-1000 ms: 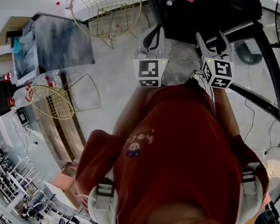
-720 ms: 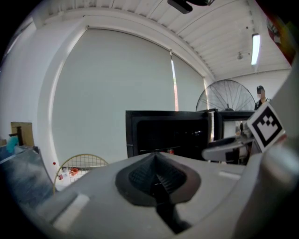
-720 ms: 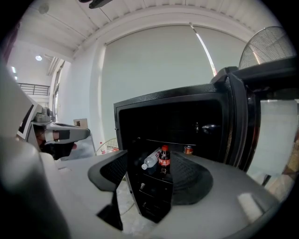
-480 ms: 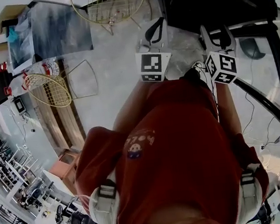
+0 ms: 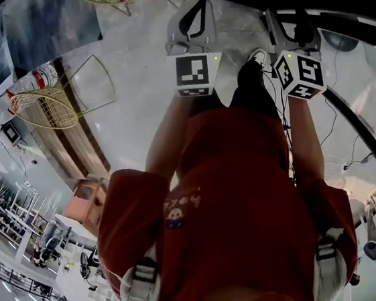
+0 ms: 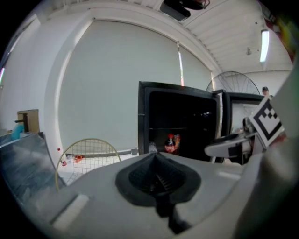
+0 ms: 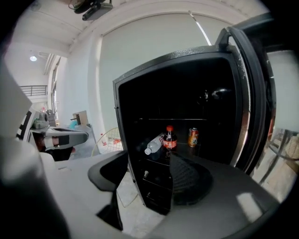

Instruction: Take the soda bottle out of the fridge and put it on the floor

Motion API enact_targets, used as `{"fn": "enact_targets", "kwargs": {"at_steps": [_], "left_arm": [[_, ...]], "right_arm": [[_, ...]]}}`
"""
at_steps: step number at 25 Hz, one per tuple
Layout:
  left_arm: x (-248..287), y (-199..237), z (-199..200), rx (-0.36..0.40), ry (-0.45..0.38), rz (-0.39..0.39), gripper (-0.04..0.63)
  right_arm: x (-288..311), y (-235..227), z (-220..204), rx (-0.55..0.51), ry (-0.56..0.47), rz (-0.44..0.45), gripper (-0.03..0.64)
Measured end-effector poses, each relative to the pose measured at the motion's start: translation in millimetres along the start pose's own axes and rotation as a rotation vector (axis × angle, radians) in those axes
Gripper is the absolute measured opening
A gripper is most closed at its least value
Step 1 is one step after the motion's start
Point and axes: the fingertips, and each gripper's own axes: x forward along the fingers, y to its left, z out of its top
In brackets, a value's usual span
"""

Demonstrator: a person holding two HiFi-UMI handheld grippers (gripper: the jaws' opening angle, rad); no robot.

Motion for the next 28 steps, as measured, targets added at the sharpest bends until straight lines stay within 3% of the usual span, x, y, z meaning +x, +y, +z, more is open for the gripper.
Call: {"fn": "enact_targets", "kwargs": {"at_steps": [10,17,28], "left_arm": [[14.7,10.8,-68.5,-0.006,0.008,0.014,0.000],[39.0,13.1,-120.4,-0.058,0.054,0.021,0.000],[48.1,-3.4,-142.1,-0.051,0.096,-0.006,0.000]], "right_arm": [[32.5,-2.9,-54.5,0.023,0.007,-0.029,0.265],[58.6,-17.4,-89.9,0.038,0.005,-0.050,0.265],[72.4,-40.6,-104.7,0.056,0.014,-0.084,0.265]]}}
